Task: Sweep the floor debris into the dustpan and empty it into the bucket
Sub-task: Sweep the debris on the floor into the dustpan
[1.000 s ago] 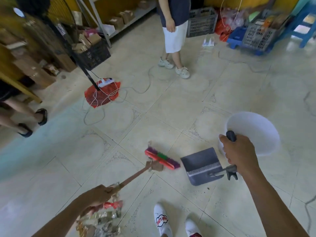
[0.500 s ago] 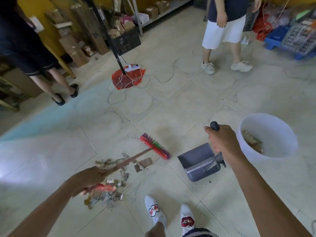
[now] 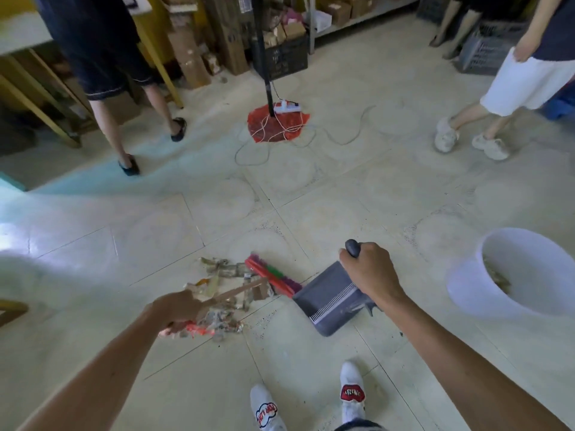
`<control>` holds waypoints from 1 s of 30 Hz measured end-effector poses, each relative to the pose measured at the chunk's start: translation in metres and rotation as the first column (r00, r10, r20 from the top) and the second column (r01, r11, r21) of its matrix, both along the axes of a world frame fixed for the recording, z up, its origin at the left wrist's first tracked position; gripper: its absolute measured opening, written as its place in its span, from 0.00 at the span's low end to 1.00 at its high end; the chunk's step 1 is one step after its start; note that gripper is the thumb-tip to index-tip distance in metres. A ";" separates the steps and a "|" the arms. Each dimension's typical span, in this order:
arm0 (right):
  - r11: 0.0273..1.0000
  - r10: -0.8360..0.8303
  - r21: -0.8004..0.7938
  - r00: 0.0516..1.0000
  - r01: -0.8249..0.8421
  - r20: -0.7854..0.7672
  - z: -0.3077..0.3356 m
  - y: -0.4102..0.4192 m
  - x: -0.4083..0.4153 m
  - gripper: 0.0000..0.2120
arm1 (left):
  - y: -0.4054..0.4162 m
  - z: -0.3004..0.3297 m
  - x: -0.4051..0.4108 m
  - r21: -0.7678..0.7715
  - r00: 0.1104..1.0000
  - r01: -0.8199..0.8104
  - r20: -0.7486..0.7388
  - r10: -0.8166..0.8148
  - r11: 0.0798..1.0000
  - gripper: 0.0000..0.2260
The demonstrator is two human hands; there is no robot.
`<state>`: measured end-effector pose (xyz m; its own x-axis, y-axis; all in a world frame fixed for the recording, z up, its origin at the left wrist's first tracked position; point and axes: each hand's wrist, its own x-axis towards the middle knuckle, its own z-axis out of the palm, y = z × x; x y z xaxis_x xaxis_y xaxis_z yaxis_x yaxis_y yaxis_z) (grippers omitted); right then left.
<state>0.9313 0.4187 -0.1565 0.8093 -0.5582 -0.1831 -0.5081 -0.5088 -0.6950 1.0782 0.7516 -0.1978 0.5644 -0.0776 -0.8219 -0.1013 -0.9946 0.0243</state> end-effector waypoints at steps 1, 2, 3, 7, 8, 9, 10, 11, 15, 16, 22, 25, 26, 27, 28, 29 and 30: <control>1.000 0.015 -0.025 1.000 -0.015 -0.006 0.000 0.013 0.006 0.24 | 0.018 0.004 0.003 0.017 1.000 0.031 -0.001 -0.031 0.999 0.26; 0.999 0.025 -0.037 1.000 -0.025 -0.009 0.000 0.025 0.013 0.24 | 0.036 0.008 0.007 0.025 0.999 0.053 0.004 -0.053 0.998 0.22; 0.999 0.030 -0.042 1.000 -0.030 -0.010 -0.001 0.037 0.018 0.24 | 0.053 0.011 0.011 0.018 0.999 0.041 0.011 -0.041 0.999 0.18; 0.996 0.036 -0.077 0.999 -0.038 -0.026 -0.002 0.069 0.037 0.25 | 0.100 0.024 0.023 -0.089 0.996 -0.094 -0.011 0.093 0.992 0.14; 0.995 0.047 -0.081 0.998 -0.049 -0.033 -0.001 0.076 0.041 0.25 | 0.106 0.023 0.027 -0.121 0.992 -0.124 -0.010 0.124 0.985 0.15; 0.995 0.056 -0.080 0.998 -0.059 -0.039 0.000 0.083 0.045 0.25 | 0.110 0.019 0.032 -0.153 0.987 -0.159 -0.011 0.159 0.975 0.15; 0.995 0.065 -0.077 0.997 -0.068 -0.040 0.001 0.088 0.051 0.25 | 0.110 0.014 0.037 -0.182 0.982 -0.188 -0.017 0.188 0.965 0.15; 0.995 0.073 -0.070 0.997 -0.076 -0.038 0.001 0.092 0.058 0.25 | 0.108 0.008 0.044 -0.199 0.977 -0.213 -0.029 0.211 0.956 0.14; 0.993 0.087 -0.077 0.992 -0.094 -0.090 -0.004 0.103 0.091 0.23 | 0.086 -0.024 0.062 -0.186 0.976 -0.201 0.045 0.212 0.962 0.11; 0.990 0.115 -0.075 0.988 -0.123 -0.101 -0.007 0.104 0.101 0.23 | 0.081 -0.031 0.066 -0.172 0.975 -0.205 0.055 0.217 0.964 0.10; 0.960 0.278 0.019 0.947 -0.278 -0.161 -0.002 0.101 0.149 0.23 | 0.114 -0.005 0.100 -0.049 0.975 -0.221 0.003 0.221 0.974 0.16; 0.944 0.328 0.045 0.925 -0.326 -0.192 -0.004 0.095 0.168 0.22 | 0.144 0.009 0.116 -0.098 0.870 -0.490 -0.106 0.481 0.866 0.19; 0.944 0.330 0.051 0.919 -0.327 -0.214 -0.004 0.093 0.174 0.21 | 0.150 0.011 0.117 -0.104 0.822 -0.568 -0.121 0.556 0.817 0.22; 0.943 0.332 0.056 0.914 -0.328 -0.233 -0.005 0.092 0.178 0.20 | 0.155 0.009 0.116 -0.096 0.789 -0.613 -0.116 0.603 0.784 0.25; 0.942 0.335 0.058 0.910 -0.331 -0.246 -0.007 0.090 0.181 0.20 | 0.157 0.004 0.117 -0.101 0.763 -0.646 -0.099 0.638 0.757 0.26; 0.941 0.337 0.060 0.907 -0.332 -0.254 -0.009 0.088 0.183 0.20 | 0.154 -0.002 0.117 -0.106 0.743 -0.669 -0.081 0.665 0.735 0.27; 0.941 0.337 0.069 0.906 -0.331 -0.256 -0.012 0.087 0.185 0.20 | 0.149 -0.011 0.118 -0.126 0.731 -0.682 -0.063 0.680 0.721 0.28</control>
<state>1.1162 0.5052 -0.1682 0.8693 -0.2567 -0.4224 -0.4759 -0.6657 -0.5748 1.1961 0.9005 -0.2091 0.4985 0.2171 -0.8393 0.6028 -0.7826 0.1556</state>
